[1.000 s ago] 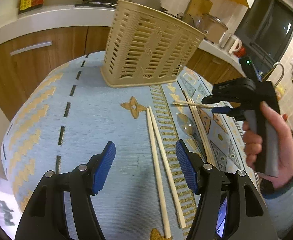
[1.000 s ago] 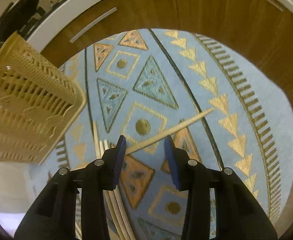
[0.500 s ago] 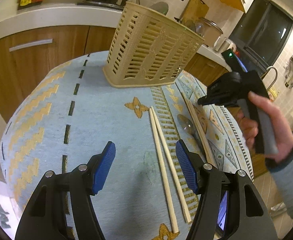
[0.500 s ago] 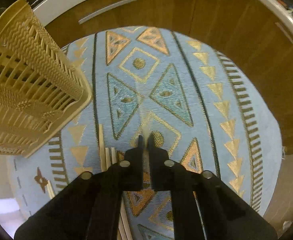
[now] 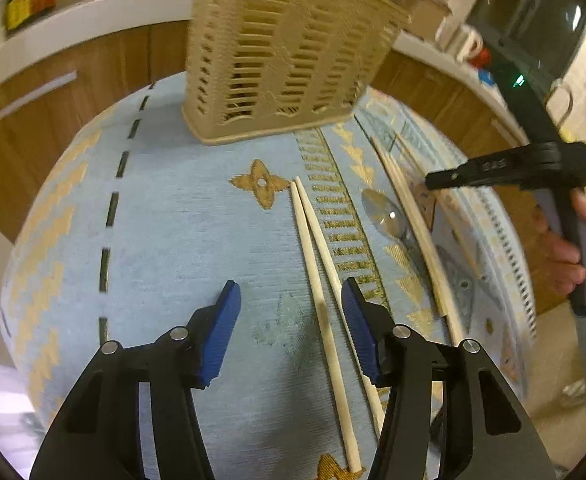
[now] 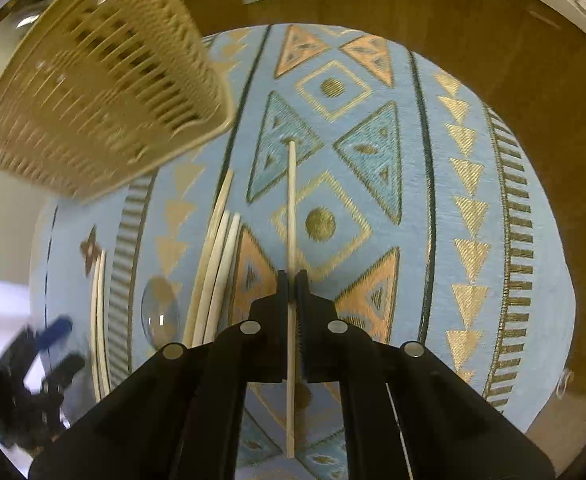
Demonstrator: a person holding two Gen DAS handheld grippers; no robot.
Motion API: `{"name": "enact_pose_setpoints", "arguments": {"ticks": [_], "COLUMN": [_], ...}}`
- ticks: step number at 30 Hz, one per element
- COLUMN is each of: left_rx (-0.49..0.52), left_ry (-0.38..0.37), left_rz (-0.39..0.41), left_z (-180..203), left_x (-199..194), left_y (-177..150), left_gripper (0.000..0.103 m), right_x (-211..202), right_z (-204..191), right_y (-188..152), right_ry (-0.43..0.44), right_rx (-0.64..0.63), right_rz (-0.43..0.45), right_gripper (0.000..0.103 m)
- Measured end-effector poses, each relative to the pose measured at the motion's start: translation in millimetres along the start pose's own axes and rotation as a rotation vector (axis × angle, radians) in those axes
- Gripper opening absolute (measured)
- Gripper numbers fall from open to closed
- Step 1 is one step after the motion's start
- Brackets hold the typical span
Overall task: Organize utensils
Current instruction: 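Grasp a wooden chopstick with the right gripper while the left gripper grasps another, then lift both chopsticks over the beige basket and open both grippers to drop them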
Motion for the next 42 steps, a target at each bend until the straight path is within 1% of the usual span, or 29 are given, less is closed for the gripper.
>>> {"name": "enact_pose_setpoints", "arguments": {"ticks": [2, 3, 4, 5, 6, 7, 8, 9, 10, 11, 12, 13, 14, 15, 16, 17, 19, 20, 21, 22, 23, 26, 29, 31, 35, 36, 39, 40, 42], "left_rx": [0.034, 0.065, 0.087, 0.115, 0.141, 0.145, 0.145, 0.144, 0.145, 0.146, 0.146, 0.144, 0.141, 0.136, 0.134, 0.138, 0.15, 0.161, 0.172, 0.194, 0.211, 0.196, 0.129, 0.107, 0.104, 0.11, 0.107, 0.109, 0.108], "left_ry": [0.051, 0.096, 0.126, 0.16, 0.186, 0.191, 0.196, 0.197, 0.194, 0.193, 0.189, 0.18, 0.171, 0.159, 0.154, 0.161, 0.179, 0.193, 0.204, 0.232, 0.255, 0.262, 0.21, 0.194, 0.155, 0.136, 0.096, 0.079, 0.052], "left_rz": [-0.013, -0.021, -0.025, -0.031, -0.04, -0.047, -0.054, -0.062, -0.07, -0.079, -0.09, -0.101, -0.115, -0.133, -0.143, -0.151, -0.166, -0.17, -0.17, -0.165, -0.159, -0.14, -0.087, -0.054, 0.049, 0.091, 0.164, 0.202, 0.251], "left_z": [5, 8, 9, 11, 14, 13, 13, 13, 14, 14, 14, 15, 16, 20, 21, 22, 25, 26, 28, 30, 32, 32, 28, 27, 40, 47, 65, 72, 81], "left_x": [4, 6, 8, 10, 11, 12, 13, 14, 14, 15, 15, 15, 16, 20, 21, 22, 25, 27, 29, 31, 32, 33, 25, 17, -13, -24, -44, -55, -72], "left_y": [1, 0, 0, -1, -1, -1, 0, 1, 2, 2, 3, 4, 5, 7, 8, 10, 11, 12, 13, 13, 13, 12, 14, 15, 21, 24, 34, 39, 46], "left_gripper": [0.049, 0.046, 0.043, 0.043, 0.043, 0.043, 0.043, 0.042, 0.039, 0.038, 0.035, 0.03, 0.026, 0.018, 0.017, 0.017, 0.017, 0.017, 0.015, 0.008, 0.007, 0.005, 0.004, 0.004, 0.004, 0.004, 0.004, 0.004, 0.004], "right_x": [-4, -5, -8, -12, -16, -20, -14, -18, -23, -26, -22, -19, -16, -10, -2, 3, 4, 5, 7, 7, 7, 8, 2, -7, -34, -40, -62, -70, -89], "right_z": [1, 2, 3, 4, 5, 4, -9, -9, -9, -9, -4, -6, -7, -9, -17, -20, -25, -25, -26, -26, -27, -32, -35, -36, -36, -36, -46, -52, -63], "right_y": [-9, -10, -14, -18, -21, -24, -24, -25, -28, -31, -26, -28, -29, -29, -24, -23, -21, -20, -20, -19, -19, -19, -23, -25, -30, -30, -26, -25, -22], "right_ry": [0.001, 0.002, 0.008, 0.018, 0.03, 0.037, 0.044, 0.049, 0.048, 0.037, 0.027, 0.018, 0.018, 0.02, 0.011, -0.008, -0.059, -0.08, -0.099, -0.105, -0.114, -0.113, -0.058, -0.036, 0.015, 0.029, 0.073, 0.087, 0.121], "right_rx": [-0.029, -0.042, -0.059, -0.068, -0.072, -0.072, -0.071, -0.073, -0.083, -0.096, -0.109, -0.118, -0.124, -0.13, -0.13, -0.131, -0.159, -0.164, -0.171, -0.178, -0.19, -0.202, -0.188, -0.191, -0.208, -0.212, -0.237, -0.248, -0.267], "right_rz": [0.006, 0.009, 0.015, 0.022, 0.029, 0.034, 0.042, 0.052, 0.067, 0.069, 0.056, 0.029, 0.009, -0.017, -0.036, -0.057, -0.071, -0.076, -0.086, -0.09, -0.094, -0.086, -0.044, -0.008, 0.074, 0.093, 0.17, 0.2, 0.257], "right_gripper": [0.004, 0.005, 0.006, 0.009, 0.014, 0.019, 0.031, 0.046, 0.047, 0.046, 0.046, 0.043, 0.033, 0.032, 0.03, 0.026, 0.022, 0.015, 0.005, 0.005, 0.004, 0.004, 0.004, 0.004, 0.004, 0.004, 0.004, 0.004, 0.004]}}
Point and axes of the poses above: each gripper's, at about its wrist camera, not at the fingertips, and x roughly the way its jaws point, z to its right, y to its top, the point moved 7 cm from there along x, roughly the way its jaws point, and after that the axes turned 12 degrees about -x, right-handed, at the moved point
